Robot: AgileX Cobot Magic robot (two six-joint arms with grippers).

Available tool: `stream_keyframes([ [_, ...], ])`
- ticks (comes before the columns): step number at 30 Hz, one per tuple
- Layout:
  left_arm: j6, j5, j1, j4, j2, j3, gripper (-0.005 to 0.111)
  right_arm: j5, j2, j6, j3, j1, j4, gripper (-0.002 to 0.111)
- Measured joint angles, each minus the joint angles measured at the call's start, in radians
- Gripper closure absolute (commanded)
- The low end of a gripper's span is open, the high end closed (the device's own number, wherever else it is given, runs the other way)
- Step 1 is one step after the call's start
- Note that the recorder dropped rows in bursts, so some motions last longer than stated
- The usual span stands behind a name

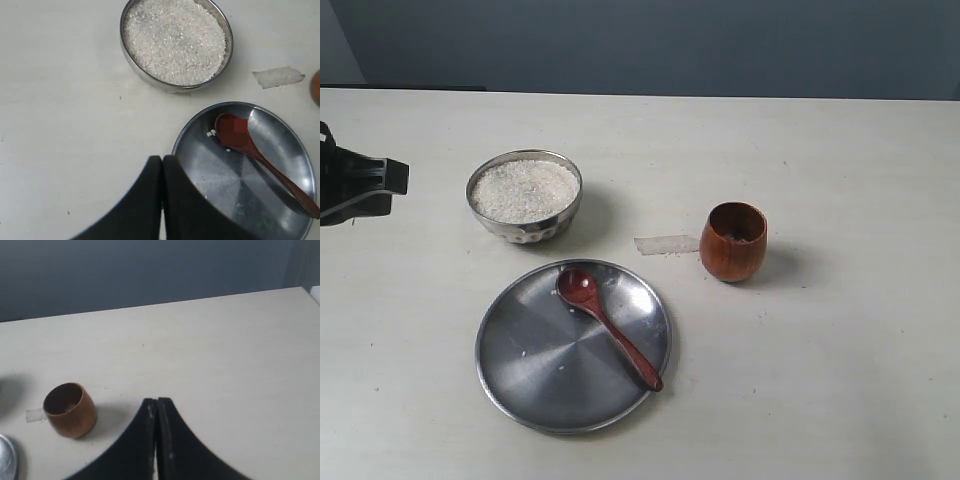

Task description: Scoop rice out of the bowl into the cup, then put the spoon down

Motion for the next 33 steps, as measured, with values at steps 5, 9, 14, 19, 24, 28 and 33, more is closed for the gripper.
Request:
stream_keyframes([
  [5, 0.0, 0.0, 0.0, 0.0, 0.0, 0.0, 0.106, 0.002, -0.025, -0.004, 0.0, -0.067, -0.052, 0.108],
  [9, 0.0, 0.0, 0.0, 0.0, 0.0, 0.0, 0.106, -0.012, -0.044, -0.004, 0.0, -0.102, -0.104, 0.108],
  [14, 0.0, 0.0, 0.0, 0.0, 0.0, 0.0, 0.106, -0.141, -0.086, -0.006, 0.062, -0.118, -0.128, 0.108],
  [19, 0.0, 0.0, 0.0, 0.0, 0.0, 0.0, 0.106, -0.208, -0.146, -0.006, 0.184, -0.123, -0.128, 0.108],
  [24, 0.0, 0.0, 0.0, 0.0, 0.0, 0.0, 0.106, -0.281, -0.206, -0.006, 0.3, -0.123, -0.13, 0.108],
  [28, 0.0, 0.0, 0.0, 0.0, 0.0, 0.0, 0.106, -0.318, -0.257, -0.006, 0.351, -0.123, -0.13, 0.108],
  [33, 0.0, 0.0, 0.0, 0.0, 0.0, 0.0, 0.106, -0.326, -0.309, -0.008, 0.394, -0.123, -0.139, 0.108],
])
